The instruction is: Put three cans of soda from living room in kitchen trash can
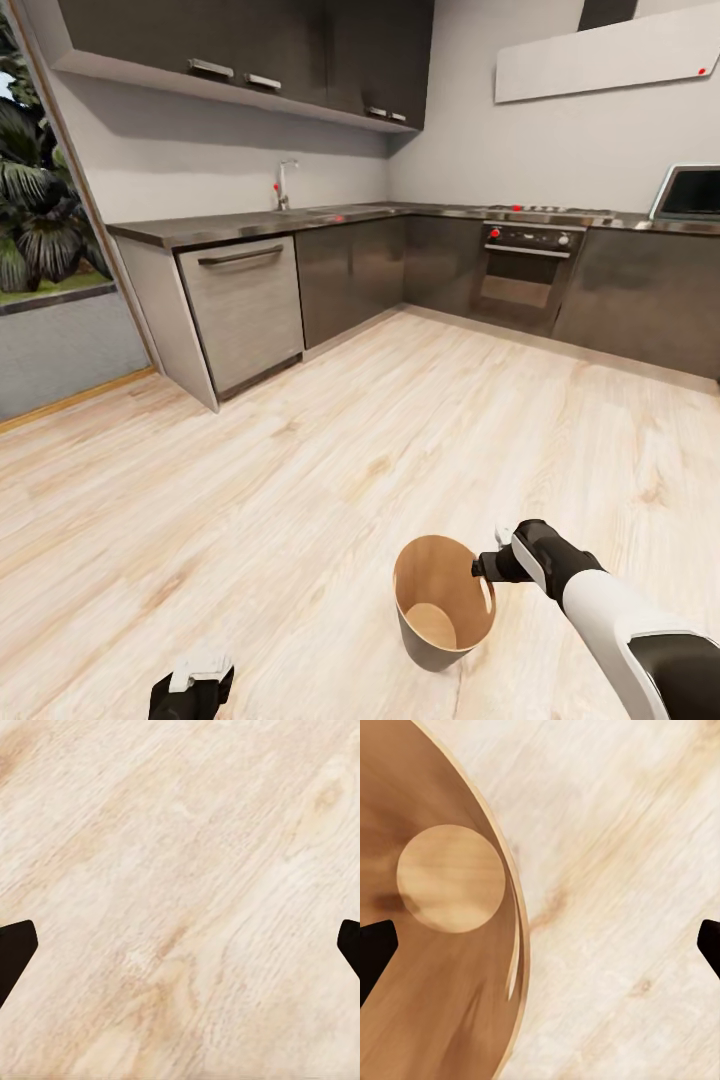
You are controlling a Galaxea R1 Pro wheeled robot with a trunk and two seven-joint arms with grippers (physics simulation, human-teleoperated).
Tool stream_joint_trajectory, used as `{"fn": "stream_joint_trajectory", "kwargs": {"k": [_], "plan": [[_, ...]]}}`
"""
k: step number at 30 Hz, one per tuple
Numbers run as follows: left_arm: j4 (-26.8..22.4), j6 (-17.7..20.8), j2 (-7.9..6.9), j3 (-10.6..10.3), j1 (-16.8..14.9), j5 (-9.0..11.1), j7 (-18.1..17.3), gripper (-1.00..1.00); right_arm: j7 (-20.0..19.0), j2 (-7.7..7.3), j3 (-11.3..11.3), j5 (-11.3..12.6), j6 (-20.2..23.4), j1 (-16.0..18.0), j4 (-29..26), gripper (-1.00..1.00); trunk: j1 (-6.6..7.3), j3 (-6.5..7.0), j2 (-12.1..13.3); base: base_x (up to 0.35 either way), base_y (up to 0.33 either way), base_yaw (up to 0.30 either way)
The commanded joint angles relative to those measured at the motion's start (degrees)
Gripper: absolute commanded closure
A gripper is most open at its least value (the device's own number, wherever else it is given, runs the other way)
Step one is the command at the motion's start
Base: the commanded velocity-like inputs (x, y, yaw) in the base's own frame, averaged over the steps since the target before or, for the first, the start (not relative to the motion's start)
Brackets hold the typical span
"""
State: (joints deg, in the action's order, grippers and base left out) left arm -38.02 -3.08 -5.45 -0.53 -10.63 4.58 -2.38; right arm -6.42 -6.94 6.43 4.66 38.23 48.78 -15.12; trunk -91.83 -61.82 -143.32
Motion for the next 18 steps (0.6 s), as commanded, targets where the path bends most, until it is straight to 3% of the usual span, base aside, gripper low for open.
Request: {"fn": "stream_joint_trajectory", "kwargs": {"k": [1, 9, 18], "plan": [[-0.01, 0.0, 0.0, 0.0, 0.0, 0.0, 0.0, -1.0, 0.0, 0.0, 0.0, 0.0, 0.0, 0.0, 0.0, -1.0, 0.0, 0.0, 0.0, 0.0, 0.0, 0.0], [-0.09, -0.08, 0.0, -0.04, 0.0, 0.07, 0.01, -1.0, 0.0, 0.0, -0.02, 0.0, 0.0, 0.0, 0.0, -1.0, 0.0, 0.0, 0.0, 0.0, 0.005, 0.0], [-0.06, -0.05, 0.0, 0.03, 0.0, 0.07, -0.02, -1.0, 0.0, 0.0, -0.01, 0.0, 0.0, 0.0, 0.0, -1.0, 0.0, 0.0, 0.0, 0.0, 0.121, 0.0]]}}
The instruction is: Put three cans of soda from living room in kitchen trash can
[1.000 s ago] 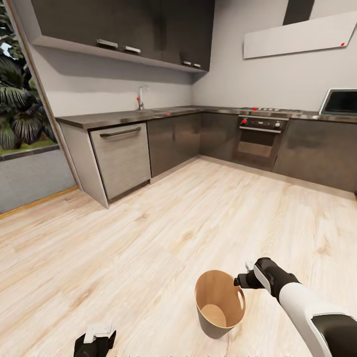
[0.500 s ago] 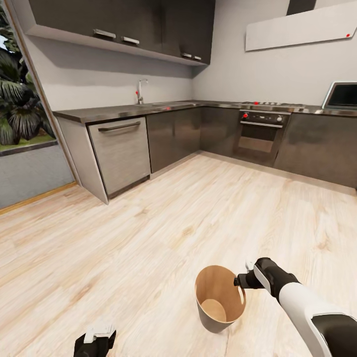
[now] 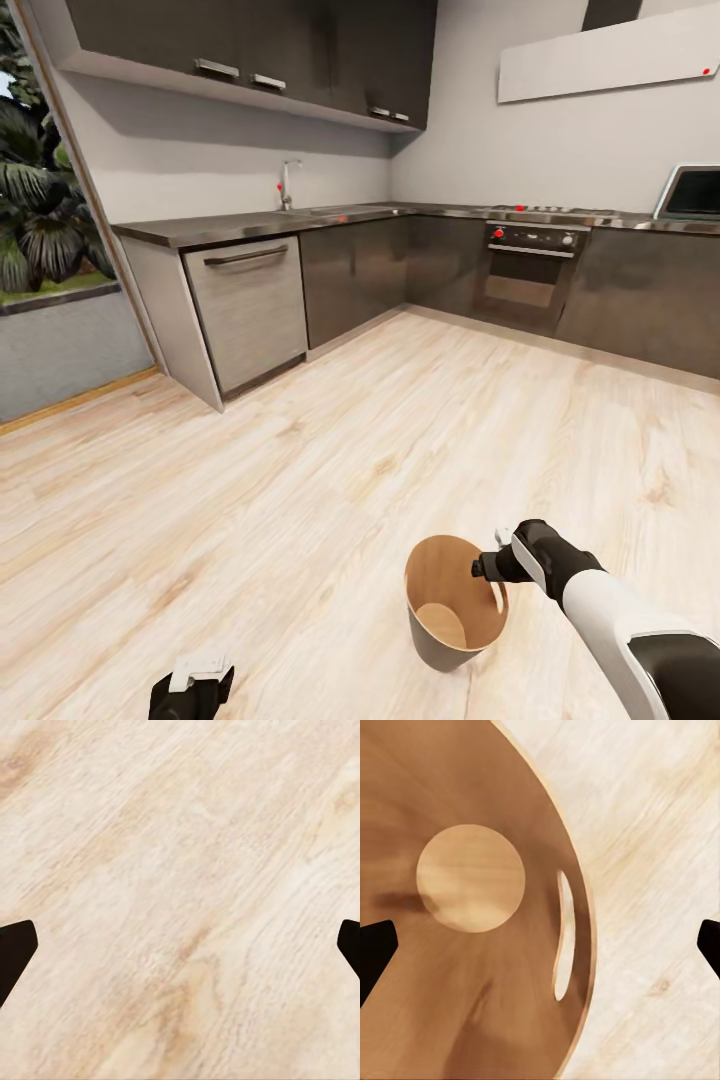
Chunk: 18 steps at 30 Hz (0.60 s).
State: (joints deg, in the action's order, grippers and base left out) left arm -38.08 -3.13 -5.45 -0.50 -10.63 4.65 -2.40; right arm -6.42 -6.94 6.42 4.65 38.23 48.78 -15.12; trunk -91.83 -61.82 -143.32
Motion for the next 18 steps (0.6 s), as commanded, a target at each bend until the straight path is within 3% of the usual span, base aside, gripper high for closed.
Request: {"fn": "stream_joint_trajectory", "kwargs": {"k": [1, 8, 14, 18], "plan": [[-0.01, -0.01, 0.0, -0.01, 0.0, 0.0, 0.02, -1.0, 0.0, 0.0, 0.0, 0.0, 0.0, 0.0, 0.0, -1.0, 0.0, 0.0, 0.0, 0.0, 0.042, 0.0], [-0.04, -0.04, 0.0, -0.02, 0.0, 0.01, 0.1, -1.0, 0.0, 0.0, 0.0, 0.0, 0.0, 0.0, 0.0, -1.0, 0.0, 0.0, 0.0, 0.0, 0.018, 0.0], [0.01, 0.02, 0.01, 0.04, 0.0, -0.01, 0.11, -1.0, 0.0, 0.0, 0.0, 0.0, -0.06, 0.0, 0.0, -1.0, -0.15, -1.33, -0.08, 0.0, 0.003, 0.0], [0.01, 0.01, 0.0, 0.06, 0.0, 0.0, 0.11, -1.0, 0.0, 0.0, 0.0, 0.0, -0.07, -0.02, 0.0, -1.0, -0.15, -1.33, -0.08, 0.0, 0.0, 0.0]]}}
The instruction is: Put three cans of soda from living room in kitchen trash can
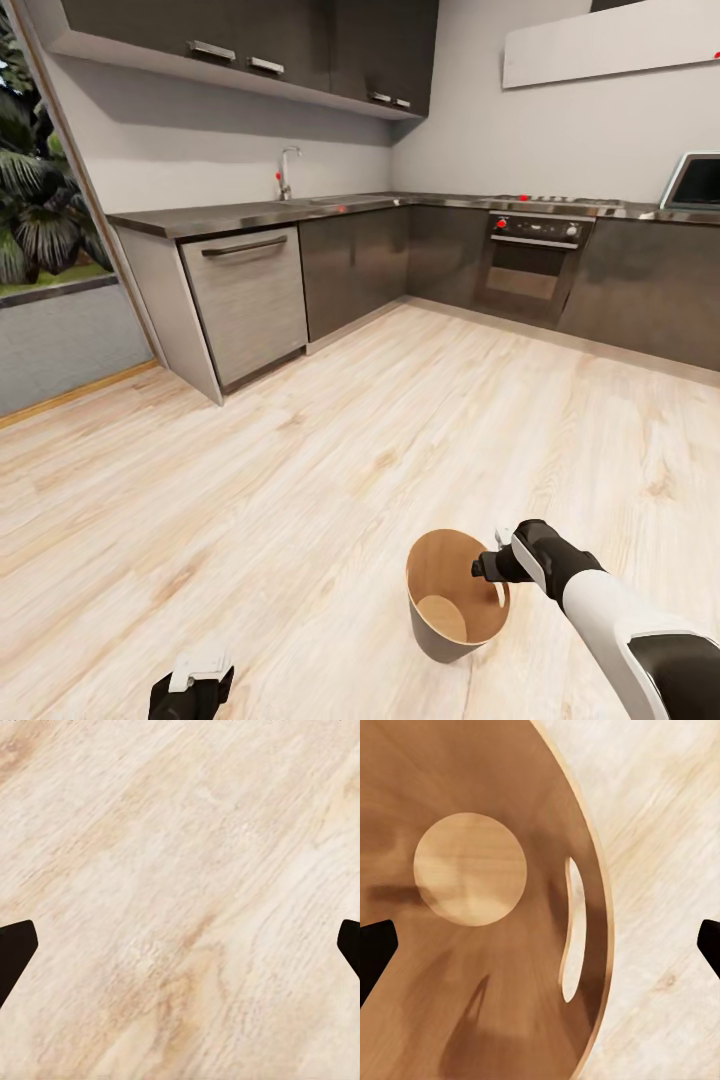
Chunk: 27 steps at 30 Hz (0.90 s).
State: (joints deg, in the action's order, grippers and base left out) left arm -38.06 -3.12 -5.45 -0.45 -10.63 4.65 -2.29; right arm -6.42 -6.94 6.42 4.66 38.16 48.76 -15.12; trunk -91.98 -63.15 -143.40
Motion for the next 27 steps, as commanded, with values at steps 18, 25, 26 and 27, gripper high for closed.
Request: {"fn": "stream_joint_trajectory", "kwargs": {"k": [18, 25, 26, 27], "plan": [[-0.13, -0.09, 0.0, 0.05, 0.0, -0.01, 0.0, -1.0, 0.0, 0.08, 0.08, 0.04, -0.01, -0.07, 0.03, -1.0, 0.0, 0.0, 0.0, 0.0, -0.016, 0.0], [-0.18, -0.11, 0.0, 0.0, 0.0, 0.01, 0.0, -1.0, -0.01, 0.09, 0.09, 0.08, -0.01, -0.07, 0.05, -1.0, 0.0, 0.0, 0.0, 0.0, -0.005, 0.0], [-0.16, -0.1, 0.0, -0.01, 0.0, 0.01, 0.0, -1.0, -0.01, 0.09, 0.09, 0.08, -0.01, -0.07, 0.04, -1.0, 0.0, 0.0, 0.0, 0.0, -0.007, 0.0], [-0.13, -0.09, 0.0, -0.01, 0.0, 0.01, 0.0, -1.0, -0.01, 0.09, 0.09, 0.08, -0.01, -0.07, 0.05, -1.0, 0.0, 0.0, 0.0, 0.0, -0.025, 0.0]]}}
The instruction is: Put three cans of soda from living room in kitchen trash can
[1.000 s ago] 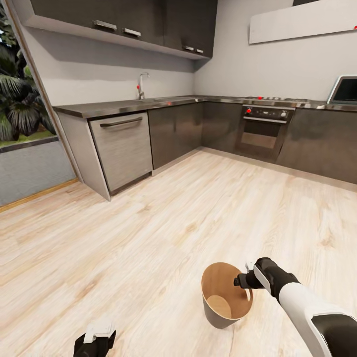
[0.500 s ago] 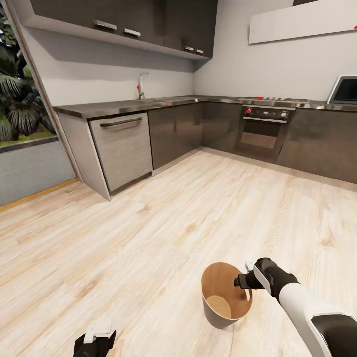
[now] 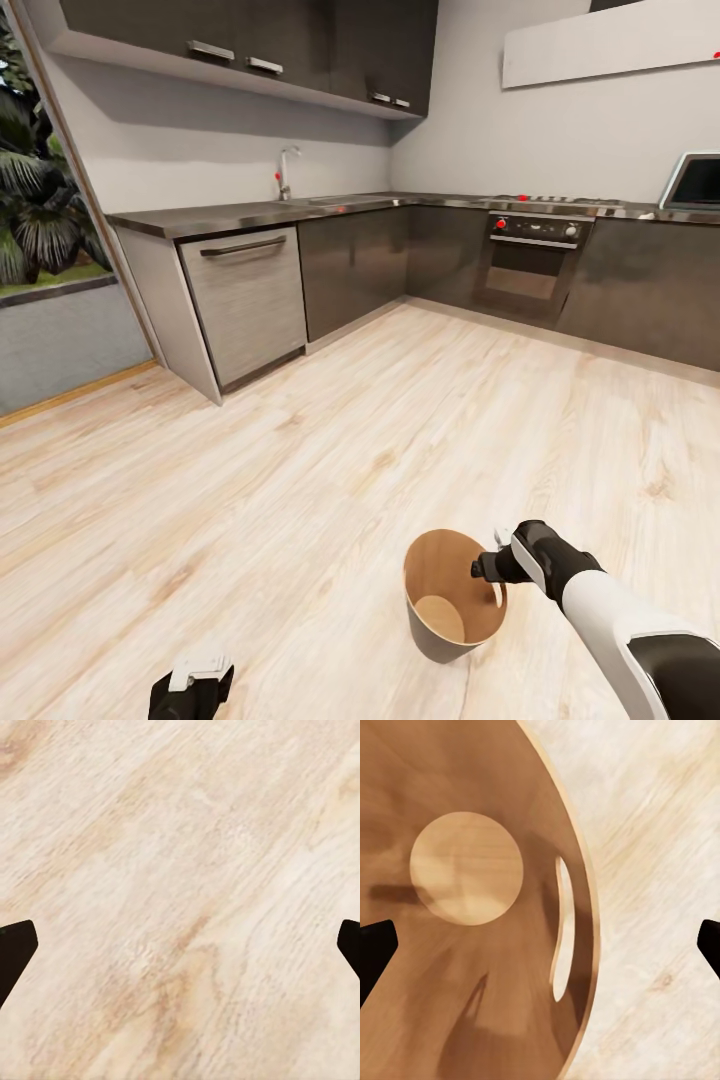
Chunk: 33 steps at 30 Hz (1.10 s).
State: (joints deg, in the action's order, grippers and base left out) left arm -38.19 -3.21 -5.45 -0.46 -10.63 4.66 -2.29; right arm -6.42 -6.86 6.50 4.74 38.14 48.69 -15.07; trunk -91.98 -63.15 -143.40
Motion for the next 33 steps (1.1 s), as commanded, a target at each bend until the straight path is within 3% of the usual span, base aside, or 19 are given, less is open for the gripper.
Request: {"fn": "stream_joint_trajectory", "kwargs": {"k": [1, 15, 30, 33], "plan": [[0.03, 0.01, 0.0, -0.01, 0.0, 0.0, -0.02, -1.0, 0.0, 0.0, 0.0, 0.0, 0.0, 0.0, 0.01, -1.0, 0.0, 0.0, 0.0, 0.0, -0.058, 0.0], [-0.02, 0.04, 0.0, 0.09, 0.0, 0.0, -0.02, -1.0, 0.0, 0.0, 0.0, 0.0, 0.0, -0.08, 0.04, -1.0, 0.0, 0.0, 0.0, 0.0, -0.069, 0.0], [0.21, 0.13, 0.0, 0.28, 0.0, -0.07, 0.0, -1.0, -0.05, 0.0, 0.0, 0.0, 0.0, -0.09, 0.04, -1.0, -0.39, -3.32, -0.2, 0.0, -0.003, 0.0], [0.18, 0.11, 0.0, 0.21, 0.0, -0.04, 0.0, -1.0, -0.05, 0.02, 0.04, 0.0, 0.0, -0.09, 0.04, -1.0, -0.39, -3.32, -0.2, 0.0, 0.0, 0.0]]}}
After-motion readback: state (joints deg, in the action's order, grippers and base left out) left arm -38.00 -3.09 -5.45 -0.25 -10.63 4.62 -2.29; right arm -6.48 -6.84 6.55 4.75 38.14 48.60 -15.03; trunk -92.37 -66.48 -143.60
